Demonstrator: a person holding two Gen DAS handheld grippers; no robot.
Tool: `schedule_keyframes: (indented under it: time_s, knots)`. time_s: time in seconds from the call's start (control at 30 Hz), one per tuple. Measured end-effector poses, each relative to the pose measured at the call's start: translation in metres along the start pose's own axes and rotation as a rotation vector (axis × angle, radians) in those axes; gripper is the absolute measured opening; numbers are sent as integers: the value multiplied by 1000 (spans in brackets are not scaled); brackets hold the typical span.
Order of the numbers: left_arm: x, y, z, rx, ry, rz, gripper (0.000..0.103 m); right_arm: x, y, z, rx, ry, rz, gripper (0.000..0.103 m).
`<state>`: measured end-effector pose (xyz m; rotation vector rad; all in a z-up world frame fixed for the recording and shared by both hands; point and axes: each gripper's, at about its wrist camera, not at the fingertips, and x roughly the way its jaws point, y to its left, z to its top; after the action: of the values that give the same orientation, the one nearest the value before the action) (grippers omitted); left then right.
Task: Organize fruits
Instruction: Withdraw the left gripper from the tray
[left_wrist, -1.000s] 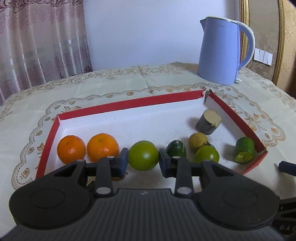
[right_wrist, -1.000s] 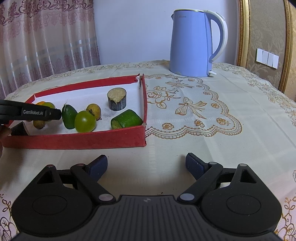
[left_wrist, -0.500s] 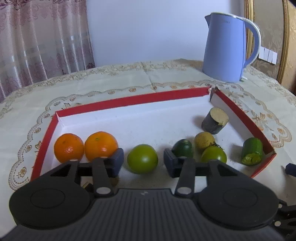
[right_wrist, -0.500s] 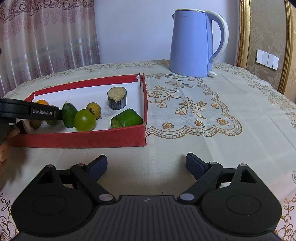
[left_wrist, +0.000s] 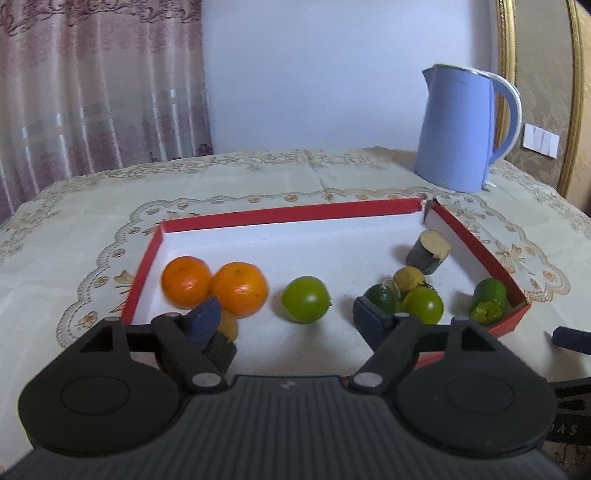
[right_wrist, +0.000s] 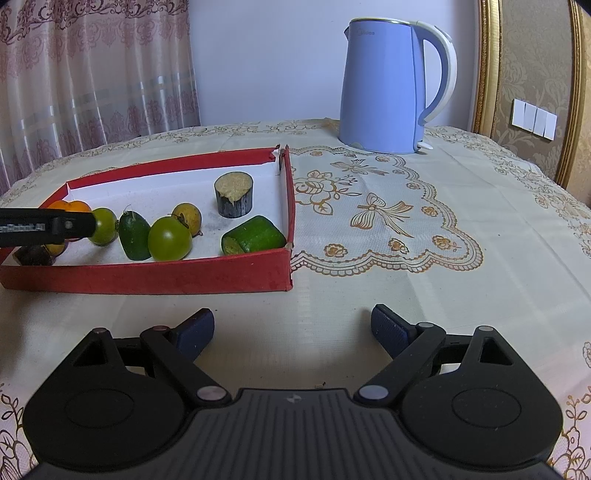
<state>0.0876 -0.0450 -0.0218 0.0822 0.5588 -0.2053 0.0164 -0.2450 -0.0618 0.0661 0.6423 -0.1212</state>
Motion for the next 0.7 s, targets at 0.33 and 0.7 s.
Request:
schedule_keyframes:
  time_s: [0.33,0.7]
  knots:
    - [-21,12,-10,-36,22,7,85,0,0,0,-3,1,-2,92]
    - [-63,16,-27,-14,-11,62,96,-5,4,-3,30,7,-25,96]
